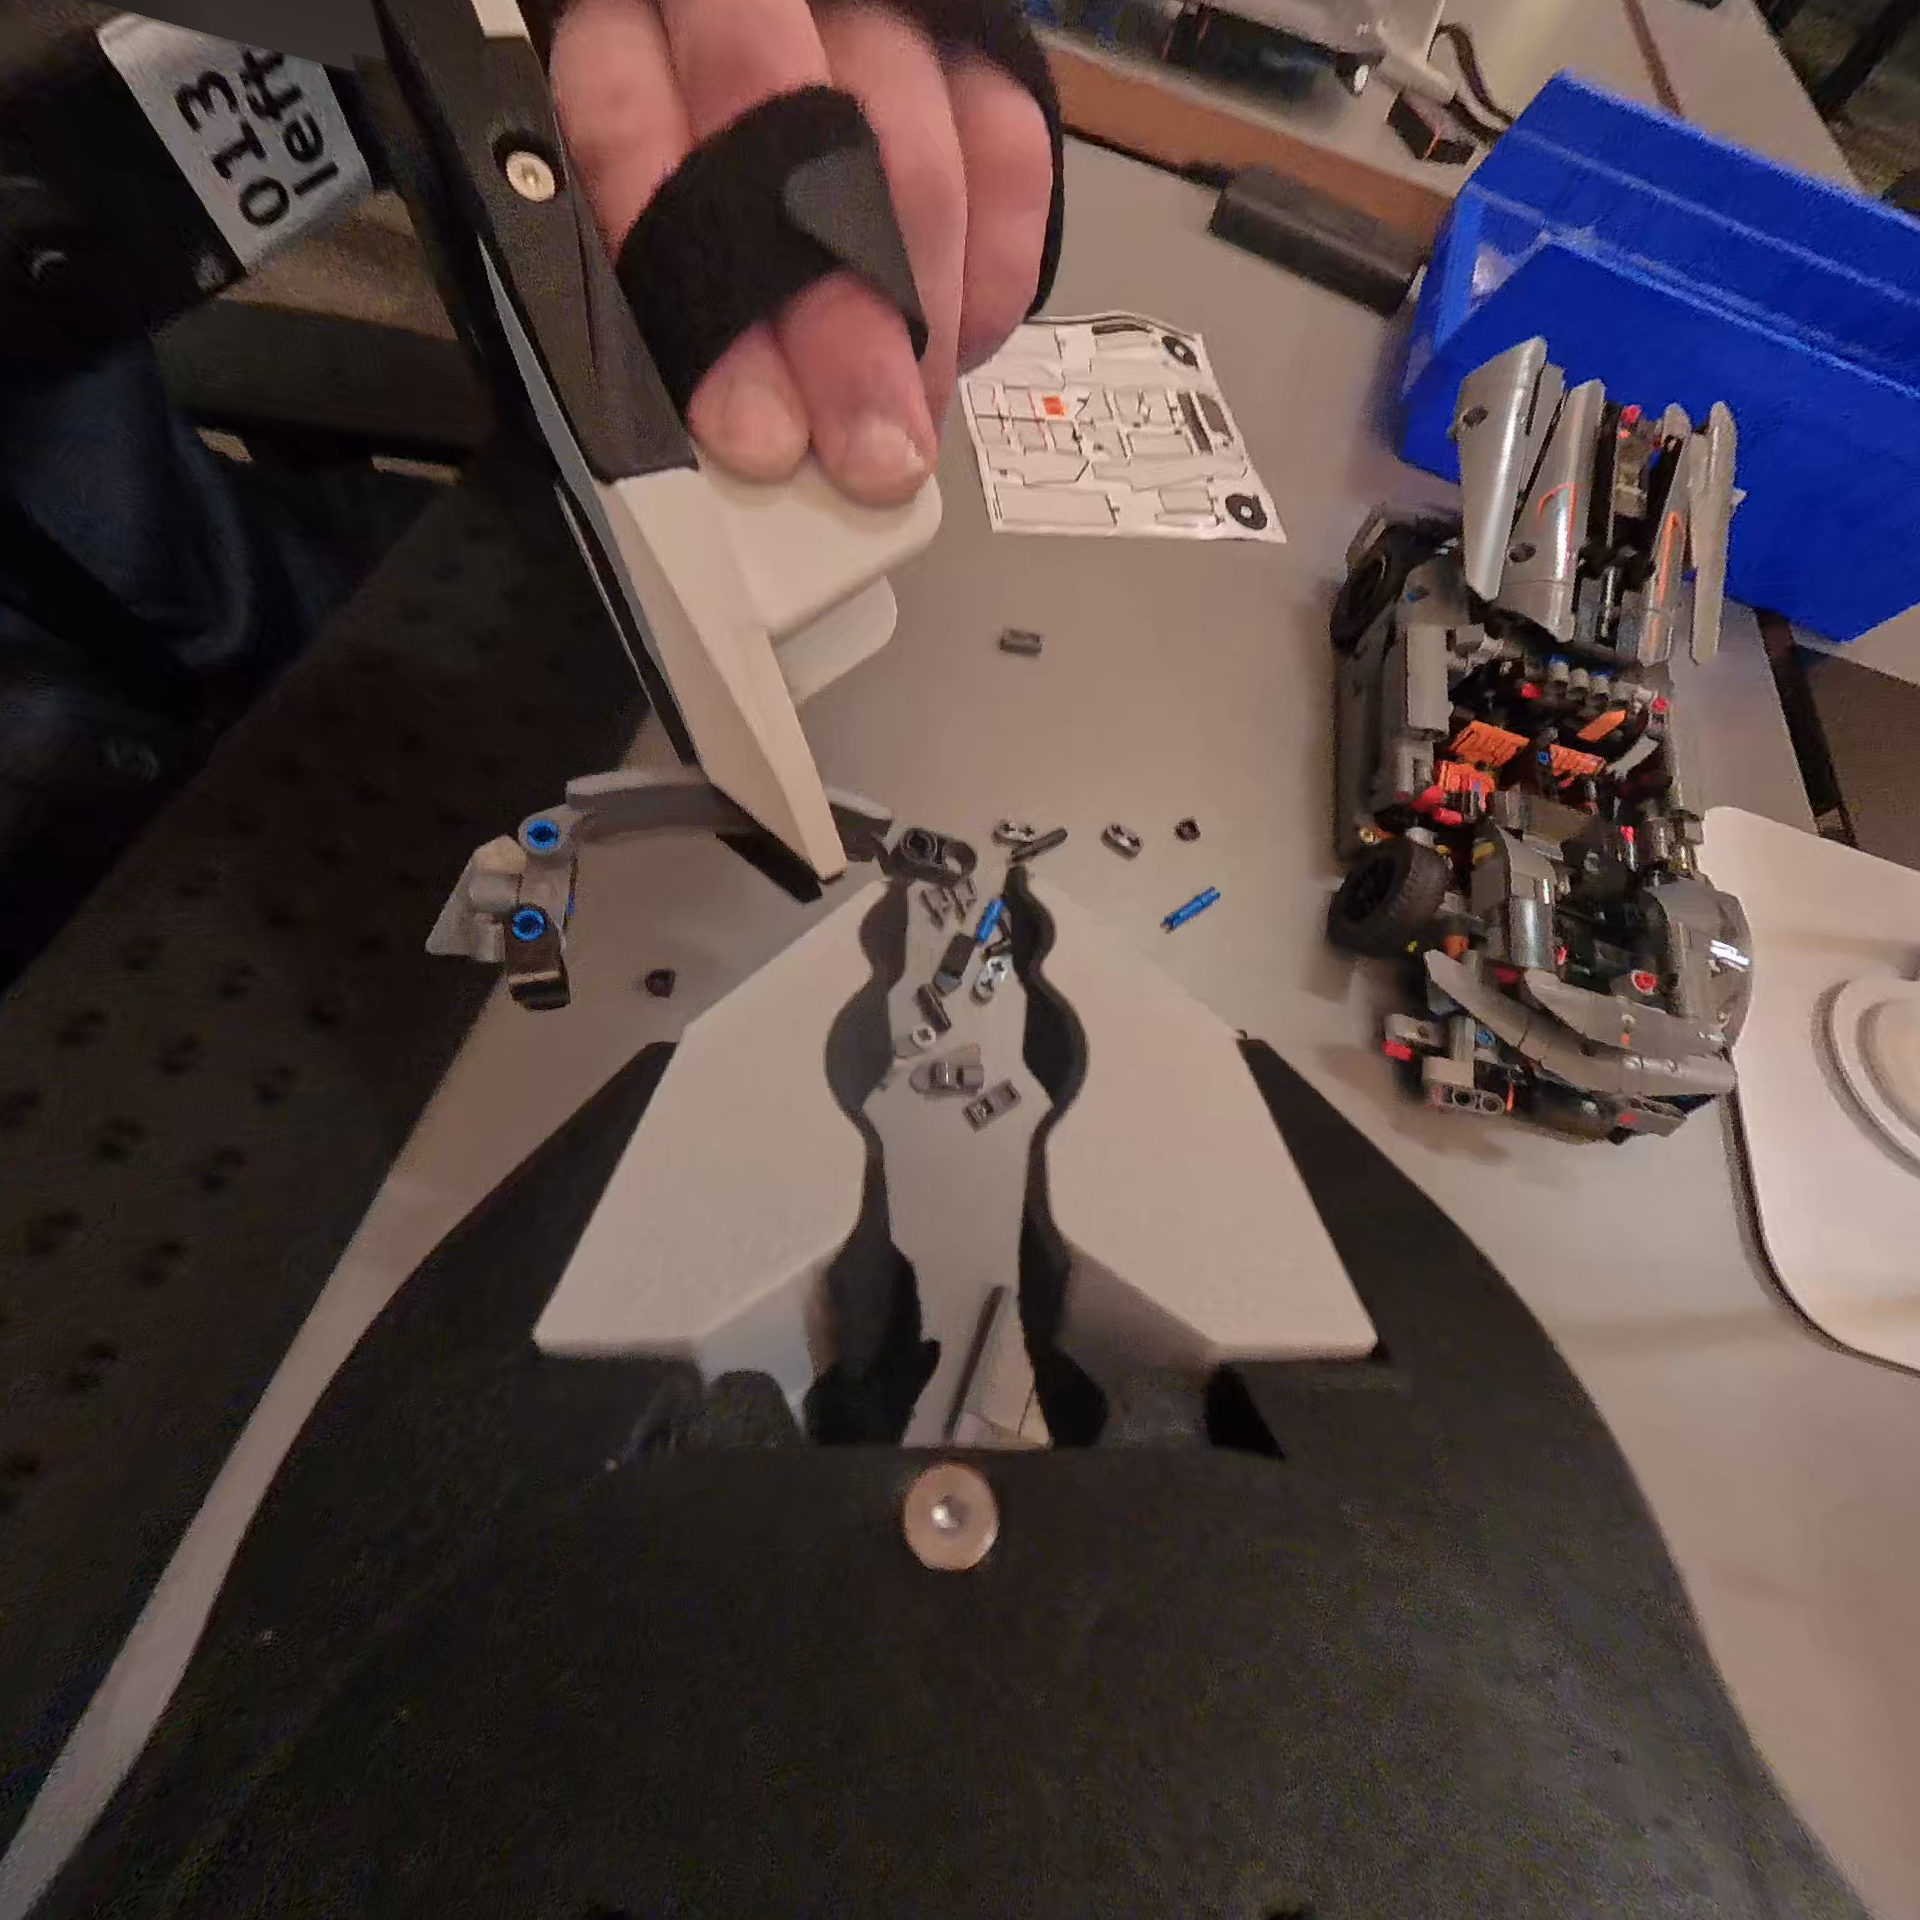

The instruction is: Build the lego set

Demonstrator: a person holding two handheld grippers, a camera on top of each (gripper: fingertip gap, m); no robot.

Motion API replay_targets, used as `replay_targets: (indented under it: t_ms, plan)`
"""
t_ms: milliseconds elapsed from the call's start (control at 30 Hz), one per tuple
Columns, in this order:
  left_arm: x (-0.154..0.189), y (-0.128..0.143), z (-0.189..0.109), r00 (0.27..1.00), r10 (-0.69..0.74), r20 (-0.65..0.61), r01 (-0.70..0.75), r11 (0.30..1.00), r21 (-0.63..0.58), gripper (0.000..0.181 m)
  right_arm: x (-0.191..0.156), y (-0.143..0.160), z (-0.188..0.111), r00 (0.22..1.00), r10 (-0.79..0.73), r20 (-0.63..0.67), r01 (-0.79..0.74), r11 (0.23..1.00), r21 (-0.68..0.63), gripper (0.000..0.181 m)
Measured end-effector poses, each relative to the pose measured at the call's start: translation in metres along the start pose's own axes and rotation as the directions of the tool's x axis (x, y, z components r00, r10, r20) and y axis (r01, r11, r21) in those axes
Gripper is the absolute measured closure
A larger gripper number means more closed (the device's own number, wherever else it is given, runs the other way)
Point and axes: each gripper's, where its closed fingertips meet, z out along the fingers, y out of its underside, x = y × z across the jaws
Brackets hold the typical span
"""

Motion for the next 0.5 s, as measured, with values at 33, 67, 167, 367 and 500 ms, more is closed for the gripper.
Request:
replay_targets:
  t_ms: [33, 67, 167, 367, 500]
  plan:
    - [-0.001, 0.0, 0.0, 1.0, 0.001, 0.003, -0.001, 1.0, 0.002, 0.158, -0.004, -0.001, 0.001, 1.0, -0.012, 0.012, 0.012, 1.0, 0.0, 0.162]
    - [-0.002, -0.001, -0.001, 1.0, 0.005, 0.004, -0.005, 1.0, 0.009, 0.158, -0.007, 0.0, 0.003, 0.999, -0.03, 0.02, 0.03, 1.0, -0.008, 0.163]
    - [0.001, -0.01, -0.003, 0.999, 0.032, 0.001, -0.032, 0.999, 0.03, 0.158, -0.014, 0.001, 0.007, 0.997, -0.067, 0.038, 0.068, 0.998, -0.018, 0.165]
    - [-0.001, -0.013, -0.004, 1.0, 0.027, 0.004, -0.027, 0.999, 0.039, 0.158, -0.016, 0.002, 0.004, 0.996, -0.082, 0.045, 0.084, 0.996, -0.038, 0.166]
    - [-0.001, -0.009, -0.002, 1.0, 0.021, 0.006, -0.021, 0.999, 0.025, 0.159, -0.014, 0.003, 0.002, 0.997, -0.069, 0.034, 0.071, 0.995, -0.063, 0.167]
